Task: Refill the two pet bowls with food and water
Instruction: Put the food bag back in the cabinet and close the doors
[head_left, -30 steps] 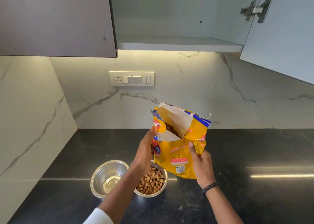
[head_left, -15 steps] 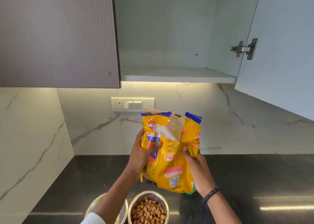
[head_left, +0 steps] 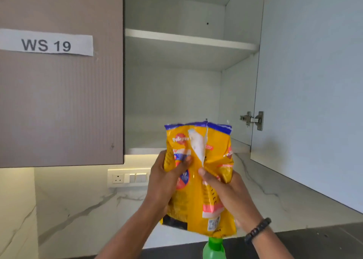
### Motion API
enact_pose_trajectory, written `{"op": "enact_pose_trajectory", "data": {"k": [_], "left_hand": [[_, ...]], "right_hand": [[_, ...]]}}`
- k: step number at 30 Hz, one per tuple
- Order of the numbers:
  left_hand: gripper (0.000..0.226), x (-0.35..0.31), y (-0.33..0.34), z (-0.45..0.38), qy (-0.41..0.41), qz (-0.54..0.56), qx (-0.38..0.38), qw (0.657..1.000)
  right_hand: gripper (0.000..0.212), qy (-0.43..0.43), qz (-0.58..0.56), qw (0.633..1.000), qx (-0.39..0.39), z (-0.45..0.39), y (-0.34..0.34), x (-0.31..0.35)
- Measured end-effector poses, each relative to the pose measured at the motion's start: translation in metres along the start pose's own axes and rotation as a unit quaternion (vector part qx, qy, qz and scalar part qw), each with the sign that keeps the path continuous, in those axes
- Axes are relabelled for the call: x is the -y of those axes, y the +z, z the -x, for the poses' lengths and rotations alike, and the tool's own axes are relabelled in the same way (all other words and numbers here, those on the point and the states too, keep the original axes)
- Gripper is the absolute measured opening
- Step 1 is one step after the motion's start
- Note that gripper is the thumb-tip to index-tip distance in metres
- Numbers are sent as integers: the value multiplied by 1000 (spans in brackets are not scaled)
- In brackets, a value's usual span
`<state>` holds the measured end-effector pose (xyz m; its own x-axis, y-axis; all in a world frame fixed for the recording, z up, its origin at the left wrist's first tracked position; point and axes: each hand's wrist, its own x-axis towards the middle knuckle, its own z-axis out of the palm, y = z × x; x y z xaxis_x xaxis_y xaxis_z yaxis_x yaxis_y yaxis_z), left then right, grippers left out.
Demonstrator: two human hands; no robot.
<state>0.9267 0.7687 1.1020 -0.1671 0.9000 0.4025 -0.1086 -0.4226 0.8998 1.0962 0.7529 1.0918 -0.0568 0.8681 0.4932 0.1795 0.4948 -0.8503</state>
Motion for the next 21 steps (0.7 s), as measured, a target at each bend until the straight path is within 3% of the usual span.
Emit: {"op": "enact_pose_trajectory", "data": {"k": [6,13,16,19,21], "left_hand": [[36,-76,23,-66,58,-12,72,996],[63,-119,63,-168,55,-21,170,984],[73,-109,79,-206,72,-16,139,987],[80,-77,96,-234,124,-113,69,983],[86,-49,107,-248,133,-163,65,975]], "right_hand": [[11,-54,-9,992,-110,-60,-18,60],[11,-42,-38,970,-235,-160,-38,88],[14,-39,-38,956,-287,-204,-45,82],[26,-30,-13,943,-330,-246,-51,69],[30,-25,-2,935,-354,-272,-51,58]]}}
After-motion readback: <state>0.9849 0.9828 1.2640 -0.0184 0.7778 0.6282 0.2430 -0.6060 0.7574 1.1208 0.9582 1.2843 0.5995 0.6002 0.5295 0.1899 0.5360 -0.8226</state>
